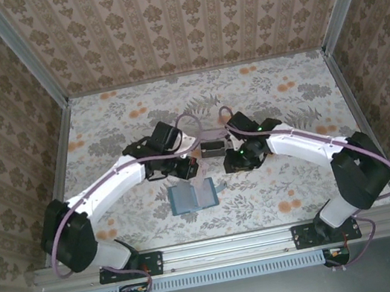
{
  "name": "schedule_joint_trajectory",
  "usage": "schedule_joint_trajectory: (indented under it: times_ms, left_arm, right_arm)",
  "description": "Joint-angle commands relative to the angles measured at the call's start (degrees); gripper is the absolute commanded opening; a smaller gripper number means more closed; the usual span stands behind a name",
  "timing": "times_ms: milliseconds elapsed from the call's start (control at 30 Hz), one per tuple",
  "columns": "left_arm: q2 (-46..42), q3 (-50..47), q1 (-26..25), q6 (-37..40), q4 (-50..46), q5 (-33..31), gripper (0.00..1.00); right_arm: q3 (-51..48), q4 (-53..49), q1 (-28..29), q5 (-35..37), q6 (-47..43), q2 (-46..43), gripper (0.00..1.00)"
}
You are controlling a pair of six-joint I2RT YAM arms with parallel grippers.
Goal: Take the credit cards out of the card holder
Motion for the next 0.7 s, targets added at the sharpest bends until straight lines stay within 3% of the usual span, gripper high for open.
schedule_joint_trajectory:
  times_ms: [0,333,667]
  left_arm:
    - [2.26,6.36,0.15,16.34,-9.71,0.2,0.0]
    - [14.25,27.01,-0.52,43.1,-24.64,-6.76,0.0]
    - [27.32,46.79,-0.6,60.51,-31.13,-11.54,0.0]
  right_arm:
    - [-1.42,-4.96,-2.44,2.67,-3.13,-3.38,0.27]
    - [-3.02,-9.82,-9.93,5.06,-7.42,-10.79,0.27]
    - [-4.68,-11.77,-13.83,5.49,-8.81,-14.51,0.27]
